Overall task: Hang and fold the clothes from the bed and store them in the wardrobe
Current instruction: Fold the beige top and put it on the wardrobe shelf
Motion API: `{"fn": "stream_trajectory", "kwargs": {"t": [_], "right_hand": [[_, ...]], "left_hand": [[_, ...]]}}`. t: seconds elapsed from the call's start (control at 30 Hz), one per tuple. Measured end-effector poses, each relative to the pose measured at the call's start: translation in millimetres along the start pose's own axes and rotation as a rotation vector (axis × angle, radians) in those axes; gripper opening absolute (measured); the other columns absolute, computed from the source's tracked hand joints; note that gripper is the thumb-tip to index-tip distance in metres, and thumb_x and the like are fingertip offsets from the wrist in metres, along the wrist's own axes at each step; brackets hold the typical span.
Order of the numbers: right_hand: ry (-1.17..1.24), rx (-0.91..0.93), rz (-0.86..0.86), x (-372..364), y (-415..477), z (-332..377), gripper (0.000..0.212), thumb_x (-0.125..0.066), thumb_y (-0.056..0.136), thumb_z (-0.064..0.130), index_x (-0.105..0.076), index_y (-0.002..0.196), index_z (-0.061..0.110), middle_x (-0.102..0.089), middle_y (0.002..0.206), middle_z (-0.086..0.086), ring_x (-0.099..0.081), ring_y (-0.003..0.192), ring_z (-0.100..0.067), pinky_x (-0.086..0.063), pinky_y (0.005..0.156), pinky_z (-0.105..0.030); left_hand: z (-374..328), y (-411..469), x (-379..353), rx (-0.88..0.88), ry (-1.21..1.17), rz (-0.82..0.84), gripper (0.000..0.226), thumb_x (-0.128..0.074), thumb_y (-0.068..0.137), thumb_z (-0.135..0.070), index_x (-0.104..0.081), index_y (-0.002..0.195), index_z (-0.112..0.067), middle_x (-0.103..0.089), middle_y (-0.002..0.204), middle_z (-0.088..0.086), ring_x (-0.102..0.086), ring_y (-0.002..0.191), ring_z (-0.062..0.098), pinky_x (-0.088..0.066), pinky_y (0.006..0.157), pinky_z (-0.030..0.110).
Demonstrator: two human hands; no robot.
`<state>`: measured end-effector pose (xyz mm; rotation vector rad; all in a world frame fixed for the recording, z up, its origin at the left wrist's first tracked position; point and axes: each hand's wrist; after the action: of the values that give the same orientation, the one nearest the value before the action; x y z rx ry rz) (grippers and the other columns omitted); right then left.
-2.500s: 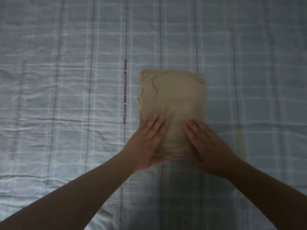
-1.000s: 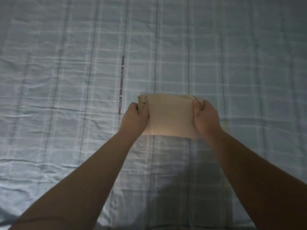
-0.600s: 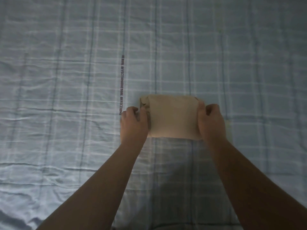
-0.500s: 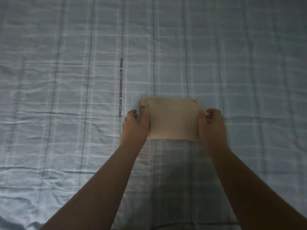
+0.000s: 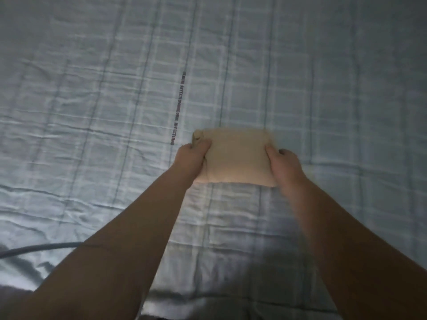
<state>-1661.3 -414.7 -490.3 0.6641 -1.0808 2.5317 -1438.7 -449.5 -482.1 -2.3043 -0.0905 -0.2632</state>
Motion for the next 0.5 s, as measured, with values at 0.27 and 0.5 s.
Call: {"fn": "stream_trajectory", "kwargs": {"t": [0.27, 0.5], "right_hand": [[0.358, 0.215, 0.221, 86.8, -112.3, 53.1, 0.049, -0.053, 0.086, 0.059, -0.068, 0.113, 0.021, -0.073, 0.109, -0.002, -0.069, 0.102, -0.024, -0.055, 0.090, -0.053], [0.348, 0.572, 0.319, 147.9, -255.6, 163.6, 0.020, -0.045, 0.102, 0.037, -0.063, 0.105, 0.032, -0.068, 0.106, 0.011, -0.064, 0.095, -0.005, -0.047, 0.080, -0.029]], "left_hand": [[-46.8, -156.7, 41.2, -0.193, -0.197, -0.036, 0.056, -0.073, 0.076, -0.062, -0.069, 0.118, -0.026, -0.076, 0.106, -0.001, -0.073, 0.100, 0.020, -0.059, 0.089, 0.049], [-110.1, -325.8, 124.5, -0.445, -0.364, -0.155, 0.054, -0.068, 0.083, -0.059, -0.067, 0.123, -0.022, -0.074, 0.117, 0.003, -0.068, 0.112, 0.021, -0.052, 0.099, 0.045]]}}
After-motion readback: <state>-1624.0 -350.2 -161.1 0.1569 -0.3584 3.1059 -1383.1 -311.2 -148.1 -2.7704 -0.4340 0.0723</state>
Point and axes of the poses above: each hand's wrist, its own y-axis towards the middle knuckle, its own x-axis out of the back of the hand, z = x × y
